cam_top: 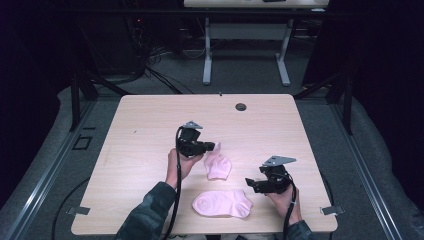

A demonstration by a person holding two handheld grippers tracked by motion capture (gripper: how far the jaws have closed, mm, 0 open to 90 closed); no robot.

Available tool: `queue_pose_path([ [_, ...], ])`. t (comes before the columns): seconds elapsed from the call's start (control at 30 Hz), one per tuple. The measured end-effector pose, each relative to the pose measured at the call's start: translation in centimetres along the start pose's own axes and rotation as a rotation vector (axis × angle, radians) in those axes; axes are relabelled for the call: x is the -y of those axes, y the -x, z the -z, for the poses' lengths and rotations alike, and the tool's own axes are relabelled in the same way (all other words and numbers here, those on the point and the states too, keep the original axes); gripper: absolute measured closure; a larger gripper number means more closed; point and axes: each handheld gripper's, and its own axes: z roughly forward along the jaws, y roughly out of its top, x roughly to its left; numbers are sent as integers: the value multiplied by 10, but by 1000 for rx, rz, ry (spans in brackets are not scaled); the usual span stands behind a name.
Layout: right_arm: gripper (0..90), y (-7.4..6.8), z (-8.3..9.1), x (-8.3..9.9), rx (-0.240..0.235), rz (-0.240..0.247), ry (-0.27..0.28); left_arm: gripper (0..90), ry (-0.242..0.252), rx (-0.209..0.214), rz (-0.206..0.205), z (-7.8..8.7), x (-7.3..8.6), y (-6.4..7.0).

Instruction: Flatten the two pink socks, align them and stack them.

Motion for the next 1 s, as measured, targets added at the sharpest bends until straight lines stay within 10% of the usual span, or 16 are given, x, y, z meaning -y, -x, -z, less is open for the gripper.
queue_pose_path([
  [0.33,394,-26,-18,-35,-38,192,-35,804,-69,-65,104,8,32,-37],
  [0.57,483,-53,-43,-59,-94,358,-103,515,-62,-118,149,15,43,-49],
  [1.0,629,-62,-84,-62,-138,420,-202,350,-54,-150,-5,30,69,-37],
])
